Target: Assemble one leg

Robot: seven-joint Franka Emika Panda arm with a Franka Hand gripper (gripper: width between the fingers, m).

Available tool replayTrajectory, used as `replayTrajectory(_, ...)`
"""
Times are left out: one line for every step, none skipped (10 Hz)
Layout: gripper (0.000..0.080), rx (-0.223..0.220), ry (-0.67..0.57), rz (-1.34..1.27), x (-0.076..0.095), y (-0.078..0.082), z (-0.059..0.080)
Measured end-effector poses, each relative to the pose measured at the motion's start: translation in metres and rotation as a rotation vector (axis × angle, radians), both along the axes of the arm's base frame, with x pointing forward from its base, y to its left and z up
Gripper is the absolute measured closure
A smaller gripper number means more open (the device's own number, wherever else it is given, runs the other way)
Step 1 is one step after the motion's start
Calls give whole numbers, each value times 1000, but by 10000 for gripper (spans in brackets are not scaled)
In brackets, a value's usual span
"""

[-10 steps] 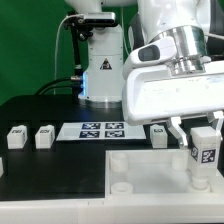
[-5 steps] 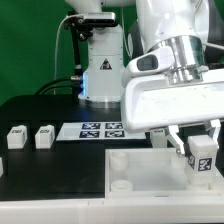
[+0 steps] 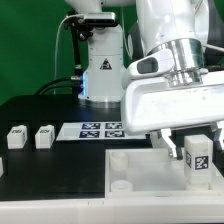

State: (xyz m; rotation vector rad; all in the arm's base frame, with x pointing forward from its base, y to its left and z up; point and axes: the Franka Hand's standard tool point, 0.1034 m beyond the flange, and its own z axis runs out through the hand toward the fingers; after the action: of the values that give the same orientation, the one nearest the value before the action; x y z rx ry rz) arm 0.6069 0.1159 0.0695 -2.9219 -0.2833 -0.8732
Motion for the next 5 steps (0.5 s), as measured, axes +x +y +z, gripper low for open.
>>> replayTrajectory(188, 0, 0, 0, 0, 0, 0)
replayTrajectory(188, 0, 1, 0, 0, 0, 0)
replayTrajectory(157, 0, 1, 0, 0, 0, 0)
replayTrajectory(157, 0, 1, 0, 0, 0, -1)
replayTrajectory(151, 0, 1, 0, 0, 0, -1)
